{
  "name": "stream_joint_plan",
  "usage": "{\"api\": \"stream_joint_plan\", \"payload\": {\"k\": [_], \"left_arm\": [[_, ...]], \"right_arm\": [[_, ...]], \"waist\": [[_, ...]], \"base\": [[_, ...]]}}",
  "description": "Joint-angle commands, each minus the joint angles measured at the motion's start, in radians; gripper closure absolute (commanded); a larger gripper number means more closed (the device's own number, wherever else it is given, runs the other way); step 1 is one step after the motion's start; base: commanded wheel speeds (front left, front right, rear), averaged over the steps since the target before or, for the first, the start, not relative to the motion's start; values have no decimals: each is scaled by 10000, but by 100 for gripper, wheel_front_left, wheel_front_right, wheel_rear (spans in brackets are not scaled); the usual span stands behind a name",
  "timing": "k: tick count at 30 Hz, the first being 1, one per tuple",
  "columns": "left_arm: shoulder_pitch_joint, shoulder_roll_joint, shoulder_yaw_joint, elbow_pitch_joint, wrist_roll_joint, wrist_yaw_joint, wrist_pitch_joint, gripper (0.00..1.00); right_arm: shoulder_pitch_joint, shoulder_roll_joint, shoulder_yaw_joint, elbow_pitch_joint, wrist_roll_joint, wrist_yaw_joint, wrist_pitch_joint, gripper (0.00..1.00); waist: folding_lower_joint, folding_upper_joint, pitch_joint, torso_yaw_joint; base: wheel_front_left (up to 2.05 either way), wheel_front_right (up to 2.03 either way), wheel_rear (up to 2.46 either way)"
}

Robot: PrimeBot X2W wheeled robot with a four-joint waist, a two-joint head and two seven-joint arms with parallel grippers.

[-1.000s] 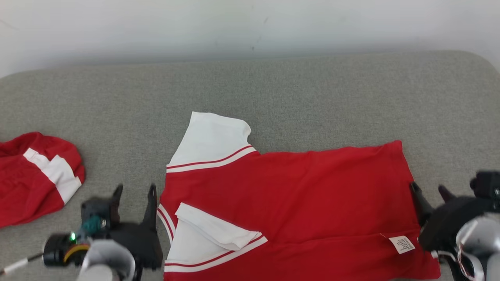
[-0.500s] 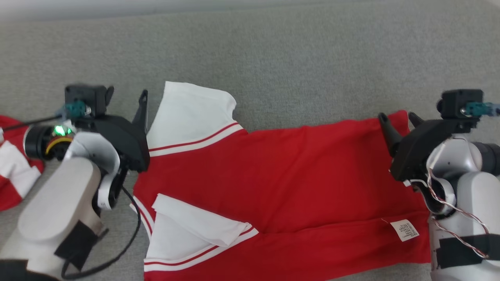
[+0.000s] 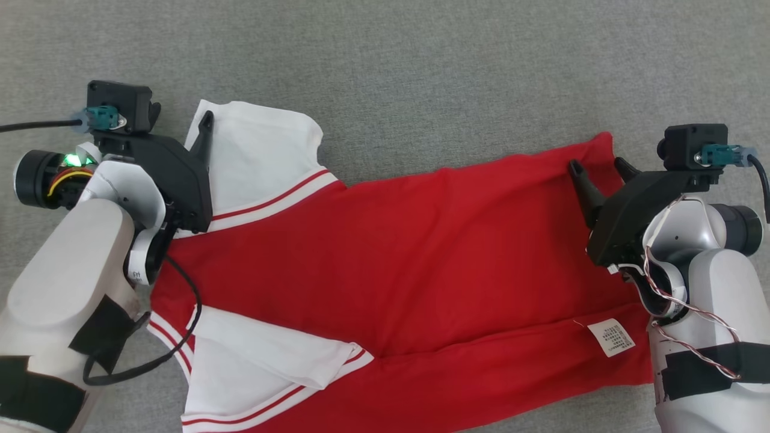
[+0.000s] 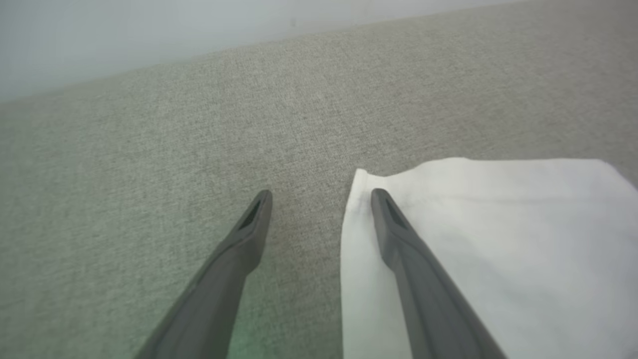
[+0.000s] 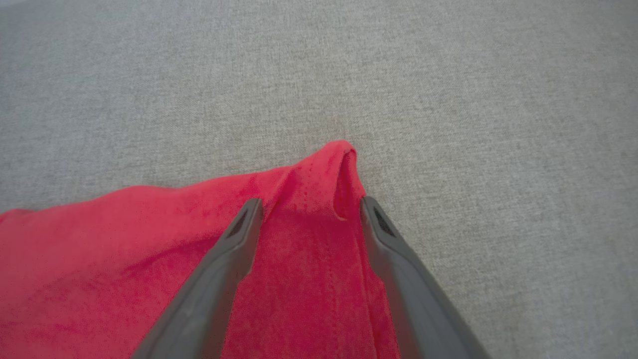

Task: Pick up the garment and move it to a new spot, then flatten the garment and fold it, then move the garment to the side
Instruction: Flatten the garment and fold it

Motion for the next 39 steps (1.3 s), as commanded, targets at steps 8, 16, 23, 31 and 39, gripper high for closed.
{"api": "stream_joint_plan", "payload": {"k": [8,16,23,31,39], "left_arm": [[-378,-106,-116,252,-5,-118,133,0],[-245,-138,-333,127,-247,-286,889,0],[-317,5,-431,467,-368,-187,1536,89],[-358,84,-471,429,-652,-343,2190,100],[-288,340,-280,-210,-892,-377,2249,100]], "right_arm": [[-223,-43,111,199,106,-24,-194,0],[-141,56,175,216,143,-24,-264,0],[-438,-144,487,214,111,-24,8,0],[-853,-708,1052,206,344,-24,1440,0],[-1404,-1461,1249,-173,352,-24,2964,0]], "waist": [[-2,-2,51,-60],[-2,-2,107,-93],[-2,-2,238,-252],[-2,-2,220,-223],[-2,-2,278,-88]], "base": [[0,0,0],[0,0,0],[0,0,0],[0,0,0],[0,0,0]]}}
